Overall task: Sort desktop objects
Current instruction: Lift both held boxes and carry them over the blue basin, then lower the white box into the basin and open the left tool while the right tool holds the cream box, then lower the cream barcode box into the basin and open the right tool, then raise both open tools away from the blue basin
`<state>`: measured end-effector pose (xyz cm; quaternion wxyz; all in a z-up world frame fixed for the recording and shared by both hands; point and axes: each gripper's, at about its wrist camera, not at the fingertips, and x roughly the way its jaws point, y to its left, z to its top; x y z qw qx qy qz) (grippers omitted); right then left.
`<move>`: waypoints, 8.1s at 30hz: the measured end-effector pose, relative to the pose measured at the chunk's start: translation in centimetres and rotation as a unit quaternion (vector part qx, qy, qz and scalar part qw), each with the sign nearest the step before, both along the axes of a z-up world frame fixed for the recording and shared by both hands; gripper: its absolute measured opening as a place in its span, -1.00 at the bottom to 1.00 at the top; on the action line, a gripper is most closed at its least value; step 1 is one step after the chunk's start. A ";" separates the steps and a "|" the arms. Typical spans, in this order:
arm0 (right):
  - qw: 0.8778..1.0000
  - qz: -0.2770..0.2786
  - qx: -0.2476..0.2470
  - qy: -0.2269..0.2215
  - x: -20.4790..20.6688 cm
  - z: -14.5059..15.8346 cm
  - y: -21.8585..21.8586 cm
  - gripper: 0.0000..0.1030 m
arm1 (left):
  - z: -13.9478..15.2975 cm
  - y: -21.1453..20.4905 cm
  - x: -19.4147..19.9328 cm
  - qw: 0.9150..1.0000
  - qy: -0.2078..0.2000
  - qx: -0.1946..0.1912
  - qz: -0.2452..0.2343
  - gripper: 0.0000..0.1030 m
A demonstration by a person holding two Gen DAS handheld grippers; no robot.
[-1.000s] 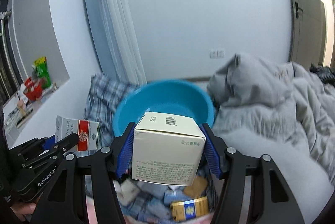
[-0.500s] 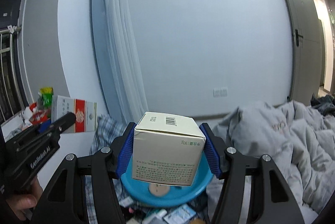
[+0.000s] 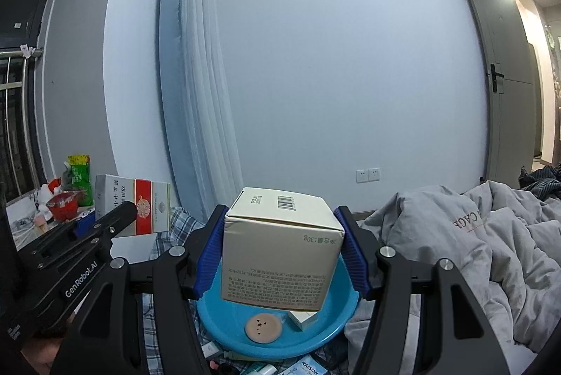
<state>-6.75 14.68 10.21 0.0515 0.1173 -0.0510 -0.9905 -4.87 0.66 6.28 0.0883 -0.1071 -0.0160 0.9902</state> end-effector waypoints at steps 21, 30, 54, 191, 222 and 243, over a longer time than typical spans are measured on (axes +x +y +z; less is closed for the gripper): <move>0.999 0.036 0.011 0.023 -3.2 -5.3 -0.6 0.15 | -7.7 0.8 -6.9 0.996 -0.067 0.042 -0.044 -0.50; 0.999 0.017 0.022 -0.027 -6.2 -9.5 -0.9 0.15 | -12.7 2.3 -8.8 0.995 -0.088 0.005 -0.044 -0.50; 0.984 -0.006 0.034 -0.176 -11.3 -17.3 -0.3 0.15 | -19.7 2.4 -13.6 0.973 -0.231 0.009 -0.015 -0.50; 0.999 -0.016 -0.027 -0.015 1.5 -0.3 2.0 0.64 | 2.1 -2.0 4.9 0.999 0.030 0.006 0.010 0.75; 0.997 -0.042 -0.031 0.055 5.8 2.6 3.0 0.99 | 4.1 -3.7 8.3 0.994 0.098 0.035 0.014 1.00; 0.995 -0.061 0.004 0.082 8.2 4.0 2.6 0.99 | 5.4 -3.2 9.7 0.993 0.110 0.024 0.021 1.00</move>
